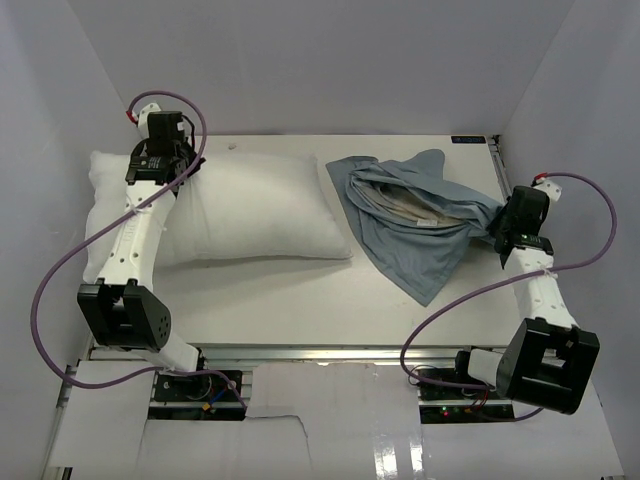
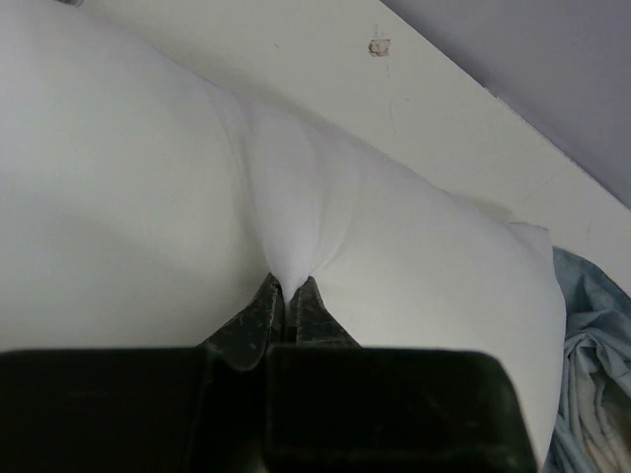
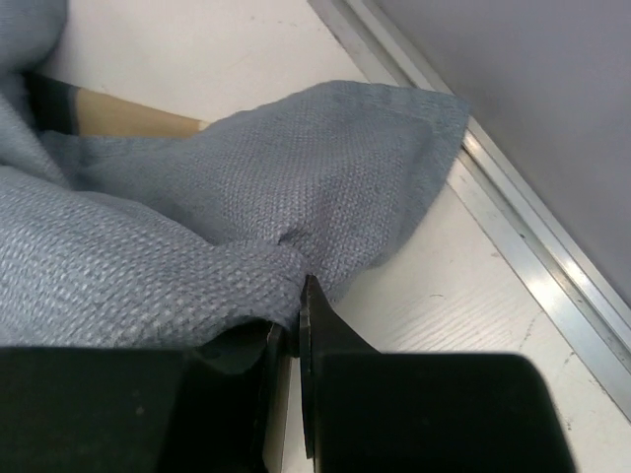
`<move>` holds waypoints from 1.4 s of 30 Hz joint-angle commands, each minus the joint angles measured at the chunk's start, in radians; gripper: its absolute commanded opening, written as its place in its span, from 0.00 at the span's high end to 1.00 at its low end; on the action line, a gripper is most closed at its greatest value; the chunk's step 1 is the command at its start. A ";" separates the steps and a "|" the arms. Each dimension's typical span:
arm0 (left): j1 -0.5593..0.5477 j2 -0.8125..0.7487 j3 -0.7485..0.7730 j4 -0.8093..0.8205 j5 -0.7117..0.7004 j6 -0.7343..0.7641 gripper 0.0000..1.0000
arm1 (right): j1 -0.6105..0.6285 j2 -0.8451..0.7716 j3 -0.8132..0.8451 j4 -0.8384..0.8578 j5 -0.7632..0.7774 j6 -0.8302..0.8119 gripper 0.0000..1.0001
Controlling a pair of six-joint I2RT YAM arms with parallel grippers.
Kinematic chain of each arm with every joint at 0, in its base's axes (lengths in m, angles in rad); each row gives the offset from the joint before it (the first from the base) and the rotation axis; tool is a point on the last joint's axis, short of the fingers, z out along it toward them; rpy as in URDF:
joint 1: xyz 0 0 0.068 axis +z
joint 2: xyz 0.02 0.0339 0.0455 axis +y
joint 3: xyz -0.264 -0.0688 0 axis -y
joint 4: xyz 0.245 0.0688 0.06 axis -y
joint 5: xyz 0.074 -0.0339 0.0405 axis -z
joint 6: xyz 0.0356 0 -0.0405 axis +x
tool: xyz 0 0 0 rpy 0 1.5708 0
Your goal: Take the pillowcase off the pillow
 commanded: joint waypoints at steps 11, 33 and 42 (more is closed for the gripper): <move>-0.002 -0.129 -0.341 0.359 0.009 -0.440 1.00 | 0.149 -0.132 -0.265 0.247 -0.191 0.099 0.92; -0.004 -0.224 -0.378 0.511 0.200 -0.204 0.02 | 0.191 -0.202 -0.149 0.072 -0.114 0.025 0.06; -0.252 -0.166 -0.247 0.446 0.342 0.126 0.02 | 0.468 -0.097 0.279 -0.302 0.092 -0.053 0.10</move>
